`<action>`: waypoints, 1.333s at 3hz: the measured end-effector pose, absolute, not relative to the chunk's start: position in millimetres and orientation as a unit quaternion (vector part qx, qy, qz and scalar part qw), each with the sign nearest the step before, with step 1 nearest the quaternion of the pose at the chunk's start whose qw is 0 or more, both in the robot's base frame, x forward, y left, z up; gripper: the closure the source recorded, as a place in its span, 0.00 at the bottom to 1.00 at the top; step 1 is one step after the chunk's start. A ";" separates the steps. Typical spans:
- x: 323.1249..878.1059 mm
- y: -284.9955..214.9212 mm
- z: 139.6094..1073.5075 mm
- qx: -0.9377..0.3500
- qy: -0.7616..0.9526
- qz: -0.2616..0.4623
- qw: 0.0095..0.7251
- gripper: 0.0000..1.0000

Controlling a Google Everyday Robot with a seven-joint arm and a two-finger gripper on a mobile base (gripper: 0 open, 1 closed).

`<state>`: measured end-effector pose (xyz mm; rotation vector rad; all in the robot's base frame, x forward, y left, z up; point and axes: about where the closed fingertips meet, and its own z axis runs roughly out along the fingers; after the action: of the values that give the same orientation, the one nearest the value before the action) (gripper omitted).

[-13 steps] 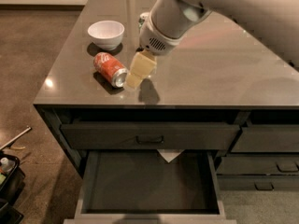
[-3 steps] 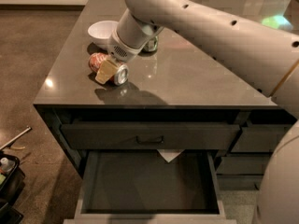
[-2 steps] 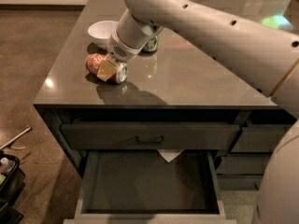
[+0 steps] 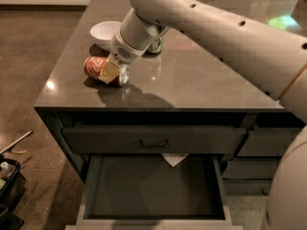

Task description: Place coke can into middle drawer

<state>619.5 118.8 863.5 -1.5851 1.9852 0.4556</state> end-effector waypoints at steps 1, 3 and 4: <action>581.3 104.5 887.7 -0.594 0.723 0.182 0.303 1.00; 450.7 42.5 906.6 -0.547 0.742 0.181 0.343 1.00; 413.3 2.0 875.0 -0.499 0.768 0.179 0.359 1.00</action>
Offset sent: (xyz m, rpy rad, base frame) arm -0.2117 -0.1589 0.0528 0.0843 -0.0549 -0.1802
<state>413.3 2.0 875.0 -1.2875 1.9802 0.4609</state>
